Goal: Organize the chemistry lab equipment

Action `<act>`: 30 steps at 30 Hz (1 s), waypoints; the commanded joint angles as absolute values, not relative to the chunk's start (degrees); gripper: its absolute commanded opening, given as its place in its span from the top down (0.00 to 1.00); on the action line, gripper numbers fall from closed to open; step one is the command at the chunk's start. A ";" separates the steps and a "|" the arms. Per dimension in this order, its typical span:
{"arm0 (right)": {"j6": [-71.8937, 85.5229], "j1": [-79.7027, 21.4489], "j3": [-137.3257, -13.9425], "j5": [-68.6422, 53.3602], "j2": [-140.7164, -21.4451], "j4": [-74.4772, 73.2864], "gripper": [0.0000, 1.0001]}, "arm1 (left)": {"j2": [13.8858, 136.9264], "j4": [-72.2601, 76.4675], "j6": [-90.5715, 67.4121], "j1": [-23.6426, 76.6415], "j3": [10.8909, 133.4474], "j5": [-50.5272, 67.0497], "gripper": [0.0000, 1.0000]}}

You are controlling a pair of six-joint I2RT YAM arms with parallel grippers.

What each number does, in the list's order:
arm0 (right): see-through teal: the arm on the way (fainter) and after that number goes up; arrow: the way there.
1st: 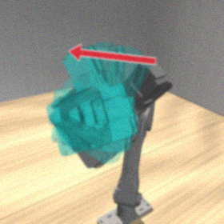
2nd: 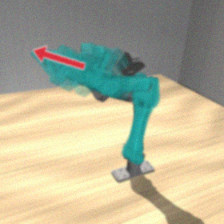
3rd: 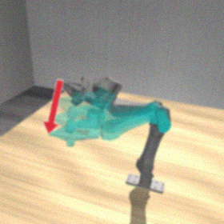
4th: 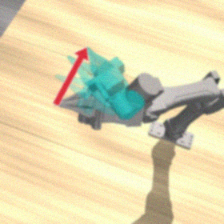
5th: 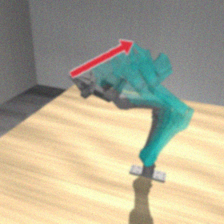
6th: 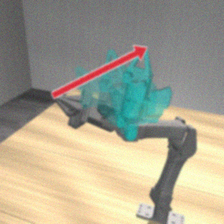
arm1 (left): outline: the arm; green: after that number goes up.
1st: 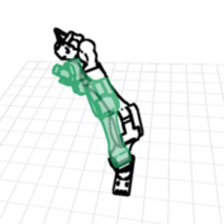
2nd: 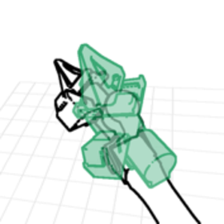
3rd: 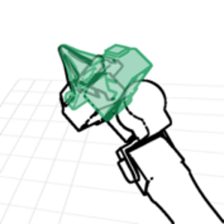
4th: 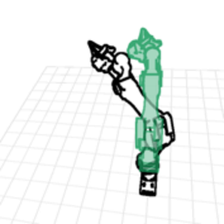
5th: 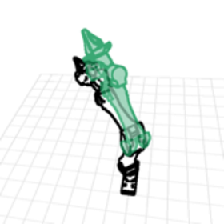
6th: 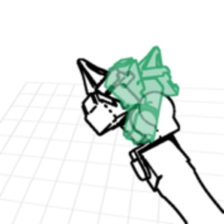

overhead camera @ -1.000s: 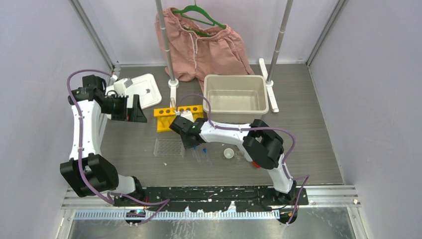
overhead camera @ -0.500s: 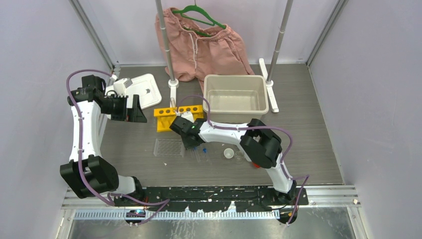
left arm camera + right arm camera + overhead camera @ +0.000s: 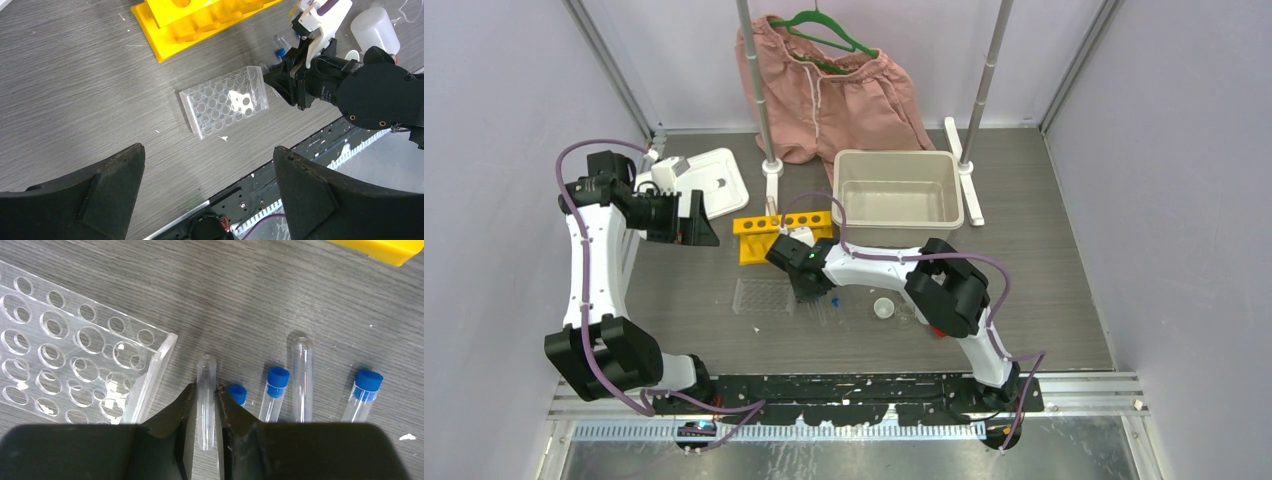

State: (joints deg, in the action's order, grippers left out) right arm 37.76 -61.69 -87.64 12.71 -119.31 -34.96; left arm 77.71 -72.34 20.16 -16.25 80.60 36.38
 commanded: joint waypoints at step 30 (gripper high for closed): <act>44.01 -63.19 -111.96 11.28 -108.44 -22.00 0.96 | 75.49 -88.05 33.24 -15.37 83.67 61.46 0.25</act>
State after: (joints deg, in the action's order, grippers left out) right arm 41.71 -62.24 -107.81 12.14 -106.04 -26.87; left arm 76.95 -84.53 30.11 -16.01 81.60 55.79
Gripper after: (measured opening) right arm 0.195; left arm 0.780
